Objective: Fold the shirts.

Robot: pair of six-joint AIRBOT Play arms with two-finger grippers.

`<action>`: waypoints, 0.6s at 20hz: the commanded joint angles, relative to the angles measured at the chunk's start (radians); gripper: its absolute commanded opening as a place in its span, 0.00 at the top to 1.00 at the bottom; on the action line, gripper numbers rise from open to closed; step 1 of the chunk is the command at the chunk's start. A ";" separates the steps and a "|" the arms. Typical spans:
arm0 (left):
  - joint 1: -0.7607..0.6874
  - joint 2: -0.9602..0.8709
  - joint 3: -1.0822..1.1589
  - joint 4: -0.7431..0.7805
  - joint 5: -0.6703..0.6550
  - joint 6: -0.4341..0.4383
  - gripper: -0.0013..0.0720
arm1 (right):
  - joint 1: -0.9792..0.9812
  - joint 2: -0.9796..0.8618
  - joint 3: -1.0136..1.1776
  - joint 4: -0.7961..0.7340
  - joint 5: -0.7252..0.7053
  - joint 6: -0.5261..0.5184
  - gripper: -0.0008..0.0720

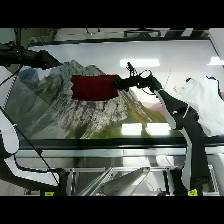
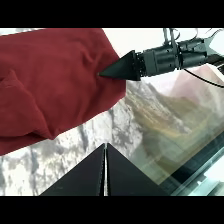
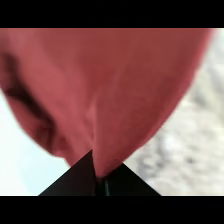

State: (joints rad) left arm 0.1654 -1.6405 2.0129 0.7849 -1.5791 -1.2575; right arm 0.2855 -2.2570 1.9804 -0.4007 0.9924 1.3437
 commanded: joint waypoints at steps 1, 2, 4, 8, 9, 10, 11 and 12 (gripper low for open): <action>0.000 0.000 0.000 0.001 0.000 0.000 0.95 | -0.002 0.051 0.002 0.058 -0.015 -0.020 0.97; 0.000 0.000 0.000 0.001 0.000 0.000 0.95 | -0.010 0.087 0.002 0.009 -0.008 0.018 0.97; -0.001 0.000 0.000 0.000 0.000 0.000 0.95 | -0.046 0.186 0.002 -0.101 0.042 0.077 0.97; -0.001 0.000 0.000 0.001 -0.016 0.000 0.95 | -0.142 0.403 -0.002 -0.386 0.228 0.203 0.97; -0.001 0.000 0.000 0.001 -0.016 0.000 0.95 | -0.170 0.449 -0.011 -0.428 0.263 0.221 0.97; -0.001 0.000 0.000 0.000 -0.016 0.000 0.95 | -0.197 0.492 -0.026 -0.443 0.280 0.229 0.97; -0.001 0.000 -0.001 0.000 -0.016 0.000 0.95 | -0.223 0.539 -0.050 -0.445 0.283 0.228 0.97; -0.001 0.000 -0.008 -0.003 -0.015 -0.001 0.95 | -0.252 0.589 -0.080 -0.445 0.279 0.228 0.97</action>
State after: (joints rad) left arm 0.1654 -1.6405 2.0109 0.7849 -1.5909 -1.2575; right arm 0.1043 -1.7985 1.9469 -0.7540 1.2114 1.5303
